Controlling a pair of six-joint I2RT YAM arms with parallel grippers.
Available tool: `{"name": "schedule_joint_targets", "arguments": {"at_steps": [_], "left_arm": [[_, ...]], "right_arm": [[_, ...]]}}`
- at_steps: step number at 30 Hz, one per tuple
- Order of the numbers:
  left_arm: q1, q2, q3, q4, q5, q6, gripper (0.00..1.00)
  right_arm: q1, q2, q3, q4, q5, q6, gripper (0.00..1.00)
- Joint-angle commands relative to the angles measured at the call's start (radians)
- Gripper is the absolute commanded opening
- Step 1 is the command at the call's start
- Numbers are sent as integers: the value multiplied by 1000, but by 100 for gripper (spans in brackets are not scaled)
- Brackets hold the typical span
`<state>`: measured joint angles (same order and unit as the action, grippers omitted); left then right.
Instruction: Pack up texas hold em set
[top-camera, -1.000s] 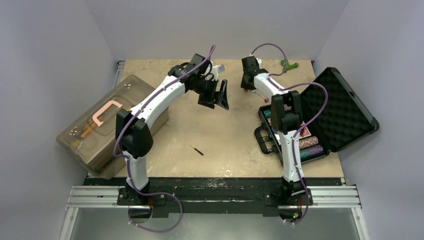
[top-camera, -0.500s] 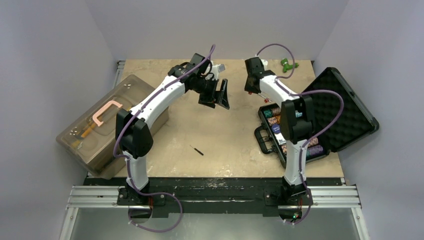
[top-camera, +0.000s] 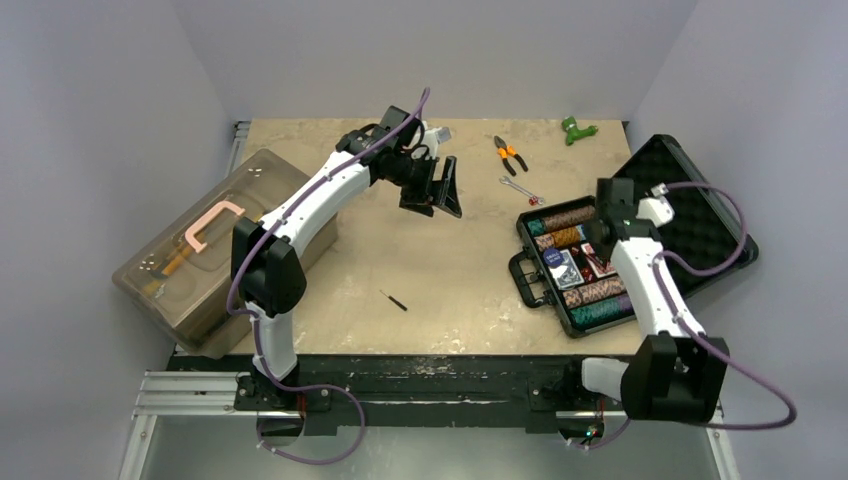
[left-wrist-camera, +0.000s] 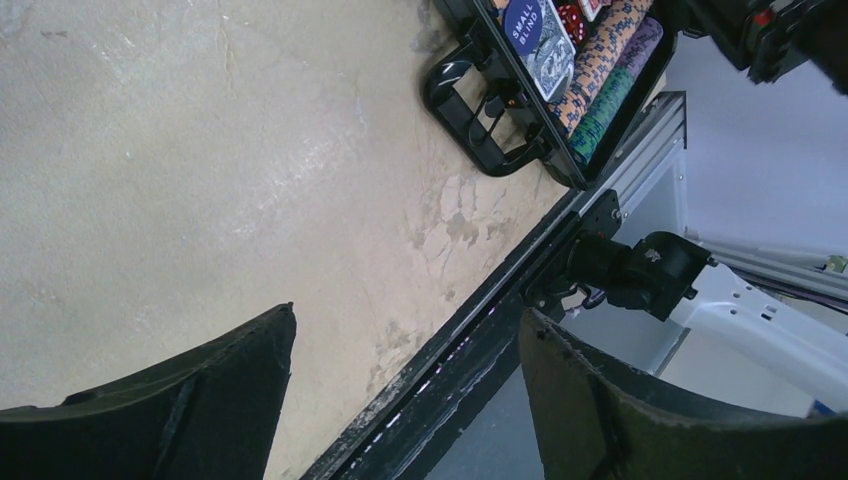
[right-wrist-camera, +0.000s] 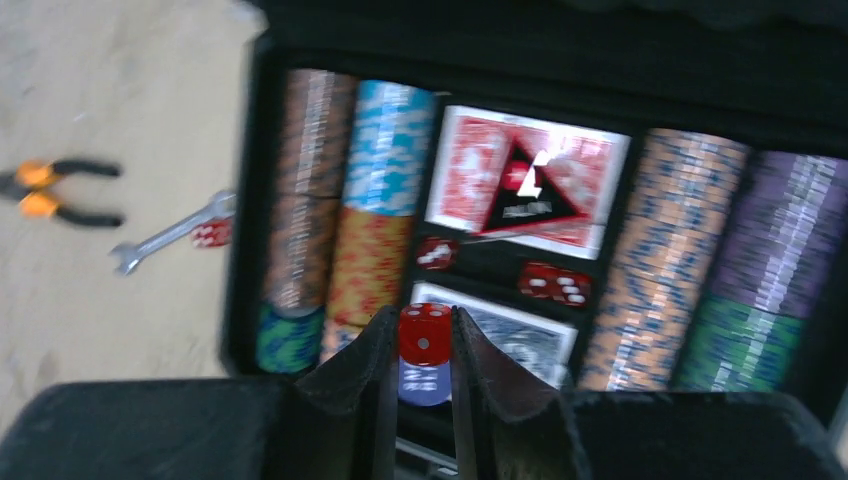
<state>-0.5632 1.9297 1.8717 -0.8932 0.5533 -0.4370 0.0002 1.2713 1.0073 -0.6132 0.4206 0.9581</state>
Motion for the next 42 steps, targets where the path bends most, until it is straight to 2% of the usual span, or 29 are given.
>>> {"name": "schedule_joint_targets", "arguments": {"at_steps": [1, 10, 14, 26, 42], "left_arm": [[7, -41, 3, 44, 40, -21, 80], [7, -40, 2, 44, 34, -19, 80], [8, -33, 2, 46, 42, -21, 80], [8, -31, 1, 49, 49, -23, 80], [7, -32, 2, 48, 52, -24, 81]], "right_arm": [[-79, -103, -136, 38, 55, 138, 0], [-104, 89, -135, 47, -12, 208, 0], [-104, 116, -176, 104, -25, 238, 0], [-103, 151, -191, 100, 57, 236, 0], [-103, 197, -185, 94, 65, 262, 0]]}}
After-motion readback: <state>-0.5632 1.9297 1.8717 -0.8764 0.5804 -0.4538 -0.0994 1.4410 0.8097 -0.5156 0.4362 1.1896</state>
